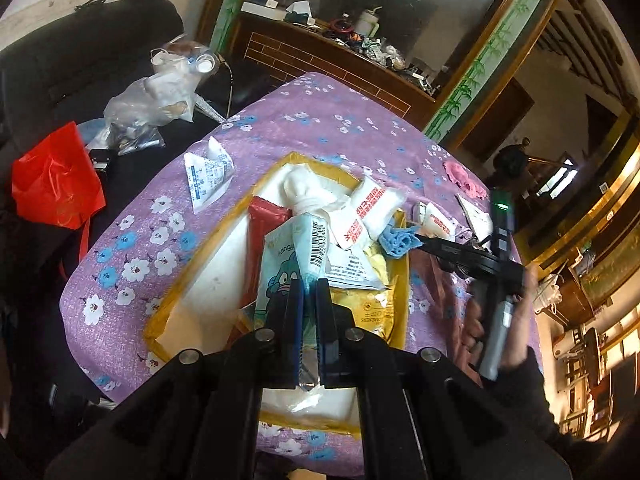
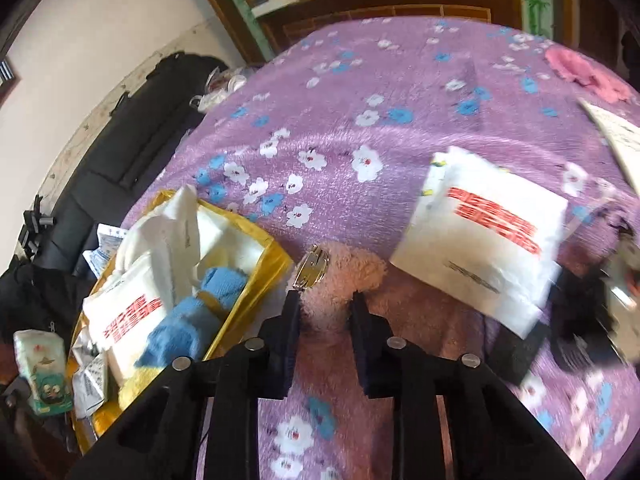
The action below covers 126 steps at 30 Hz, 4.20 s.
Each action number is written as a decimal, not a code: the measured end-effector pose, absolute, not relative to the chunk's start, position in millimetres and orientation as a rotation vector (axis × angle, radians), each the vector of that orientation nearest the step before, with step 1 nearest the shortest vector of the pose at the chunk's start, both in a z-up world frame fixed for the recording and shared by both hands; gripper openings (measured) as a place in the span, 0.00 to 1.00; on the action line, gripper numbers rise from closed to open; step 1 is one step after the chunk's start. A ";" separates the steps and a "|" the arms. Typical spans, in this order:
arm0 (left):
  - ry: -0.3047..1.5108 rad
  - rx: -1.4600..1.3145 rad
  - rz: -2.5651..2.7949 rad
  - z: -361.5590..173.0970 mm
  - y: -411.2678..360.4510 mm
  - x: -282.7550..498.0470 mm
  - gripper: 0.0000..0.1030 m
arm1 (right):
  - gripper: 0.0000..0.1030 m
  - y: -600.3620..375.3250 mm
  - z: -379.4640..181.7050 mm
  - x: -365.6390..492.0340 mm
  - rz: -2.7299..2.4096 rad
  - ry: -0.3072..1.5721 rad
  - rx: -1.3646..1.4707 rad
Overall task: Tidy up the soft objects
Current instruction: 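Grasp the green cartoon wipes pack with the left tool while the right tool grasps the pink fluffy keychain, then lower the wipes pack and pink keychain into the tray and open both tools, then grasp a white red-printed packet with the left tool while the right tool grasps the yellow patterned tissue pack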
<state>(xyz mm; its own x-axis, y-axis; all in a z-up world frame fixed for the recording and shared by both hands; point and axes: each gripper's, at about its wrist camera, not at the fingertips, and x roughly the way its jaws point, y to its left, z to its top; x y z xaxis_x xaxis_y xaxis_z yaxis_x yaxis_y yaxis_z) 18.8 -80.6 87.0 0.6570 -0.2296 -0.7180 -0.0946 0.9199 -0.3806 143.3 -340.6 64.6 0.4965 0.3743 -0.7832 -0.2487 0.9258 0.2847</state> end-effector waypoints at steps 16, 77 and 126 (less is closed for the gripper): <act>0.988 -0.271 -0.035 62.9 -89.4 82.7 0.03 | 0.21 -312.9 128.3 32.3 0.679 0.837 0.173; 1.153 -0.125 -0.302 40.6 -333.6 262.0 0.59 | 0.81 -538.6 64.7 69.5 0.427 0.780 0.508; 0.797 -0.458 -0.228 78.0 -123.0 24.4 0.06 | 0.71 -350.2 72.9 173.8 0.086 0.923 0.100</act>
<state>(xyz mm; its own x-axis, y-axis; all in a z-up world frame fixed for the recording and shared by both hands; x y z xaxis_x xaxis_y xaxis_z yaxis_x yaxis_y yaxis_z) 24.4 -123.0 78.0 0.6817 -0.3643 -0.6345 0.0257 0.8787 -0.4768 173.8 -350.2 72.9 0.6006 0.1165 -0.7910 -0.0309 0.9920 0.1227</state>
